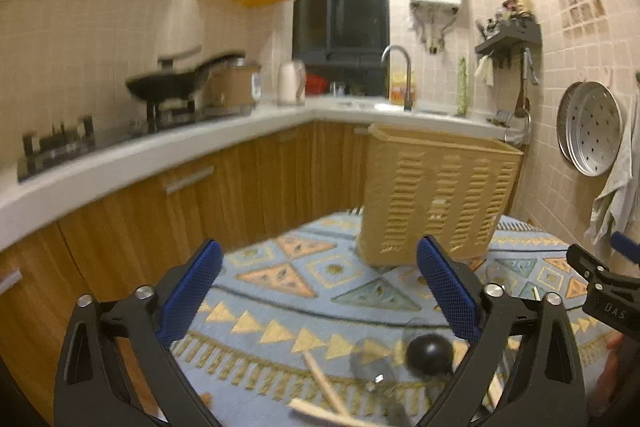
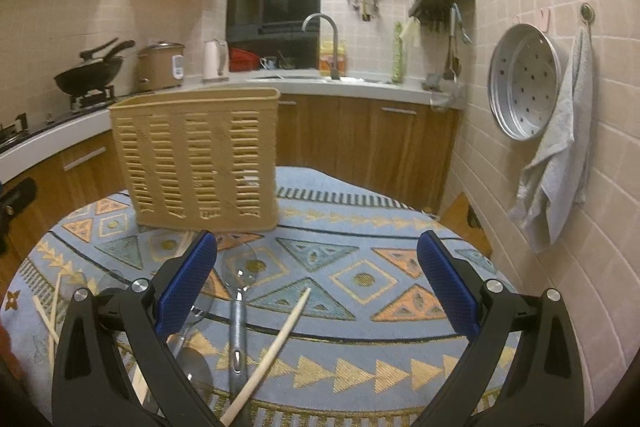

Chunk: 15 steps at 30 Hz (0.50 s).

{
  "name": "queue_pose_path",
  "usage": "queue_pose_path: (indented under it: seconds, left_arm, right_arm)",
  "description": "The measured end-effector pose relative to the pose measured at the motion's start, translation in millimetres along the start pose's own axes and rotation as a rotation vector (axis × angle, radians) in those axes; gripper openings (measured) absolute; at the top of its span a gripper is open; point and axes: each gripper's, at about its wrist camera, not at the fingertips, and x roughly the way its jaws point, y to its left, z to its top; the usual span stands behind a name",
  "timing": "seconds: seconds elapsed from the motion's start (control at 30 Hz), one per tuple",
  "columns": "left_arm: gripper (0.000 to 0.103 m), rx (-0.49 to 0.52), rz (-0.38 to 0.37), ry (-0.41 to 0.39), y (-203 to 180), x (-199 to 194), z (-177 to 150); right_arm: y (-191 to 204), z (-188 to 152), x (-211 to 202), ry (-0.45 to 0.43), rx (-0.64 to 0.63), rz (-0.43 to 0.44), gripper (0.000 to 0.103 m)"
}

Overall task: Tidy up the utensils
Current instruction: 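Lower the left tool and grasp a wooden chopstick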

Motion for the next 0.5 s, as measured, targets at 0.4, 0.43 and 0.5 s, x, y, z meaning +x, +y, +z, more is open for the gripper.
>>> queue_pose_path:
  seconds: [0.4,0.43,0.5]
  left_arm:
    - [0.054,-0.099,-0.155,0.486,52,19,-11]
    - [0.053,-0.118,-0.195,0.521,51,20,-16]
    - [0.048,-0.179,-0.293,0.616,50,23,-27]
  right_arm:
    - [0,9,5,0.107,-0.057,0.013,0.094]
    - [1,11,5,0.127,-0.07,0.024,0.087]
    - [3,18,5,0.164,-0.096,0.053,0.076]
